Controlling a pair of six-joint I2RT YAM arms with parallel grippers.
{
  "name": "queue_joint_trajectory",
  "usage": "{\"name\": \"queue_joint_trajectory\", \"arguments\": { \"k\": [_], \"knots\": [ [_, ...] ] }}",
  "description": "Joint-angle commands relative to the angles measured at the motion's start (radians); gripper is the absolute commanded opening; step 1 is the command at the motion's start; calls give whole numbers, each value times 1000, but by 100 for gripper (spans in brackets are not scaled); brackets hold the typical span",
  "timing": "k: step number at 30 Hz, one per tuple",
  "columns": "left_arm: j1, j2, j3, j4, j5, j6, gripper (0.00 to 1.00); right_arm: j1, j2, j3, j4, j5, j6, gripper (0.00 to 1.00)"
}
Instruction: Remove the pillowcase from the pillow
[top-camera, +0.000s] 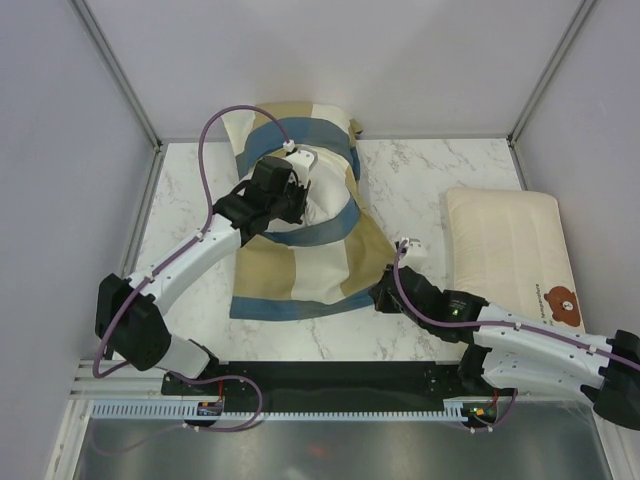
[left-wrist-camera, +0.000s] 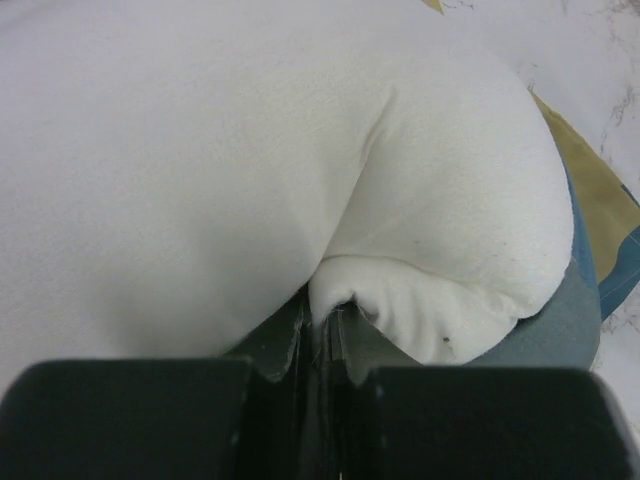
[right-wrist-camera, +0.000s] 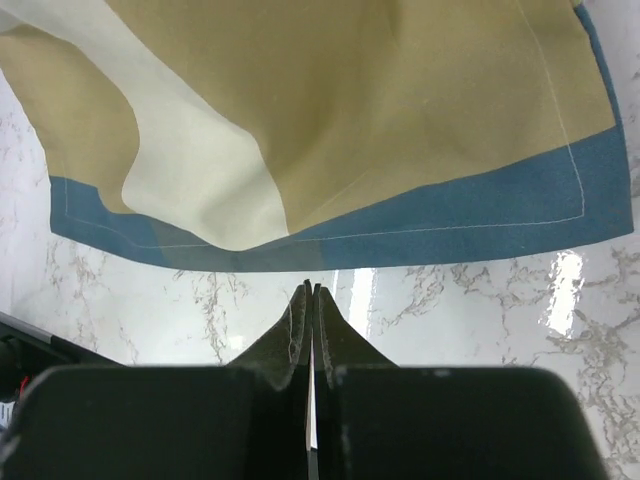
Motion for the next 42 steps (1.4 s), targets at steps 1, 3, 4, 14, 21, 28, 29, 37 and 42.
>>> {"name": "queue_joint_trajectory", "arguments": {
  "k": [1, 3, 4, 14, 21, 28, 29, 37, 42],
  "knots": [
    [23, -28, 19, 142, -34, -48, 2, 5, 8, 71, 16, 65, -74, 0],
    [23, -49, -7, 137, 42, -45, 2, 4, 56, 147, 51, 88, -138, 6],
    [18, -57, -13, 137, 98, -46, 2, 4, 77, 180, 58, 96, -210, 14],
    [-28, -135, -58, 107, 195, -52, 2, 6, 418, 572, 155, 176, -407, 76],
    [-42, -144, -55, 107, 198, -43, 2, 37, 599, 675, 69, 267, -313, 76],
    [-43, -173, -55, 107, 201, -52, 2, 46, 659, 692, -110, 398, -226, 76],
    [-45, -178, -55, 108, 202, -54, 2, 47, 673, 715, -140, 410, -214, 76],
    [-51, -183, -58, 107, 187, -51, 2, 106, 710, 723, -270, 493, -122, 76],
    [-55, -190, -58, 108, 187, -49, 2, 113, 697, 711, -293, 521, -115, 77]
  ]
}}
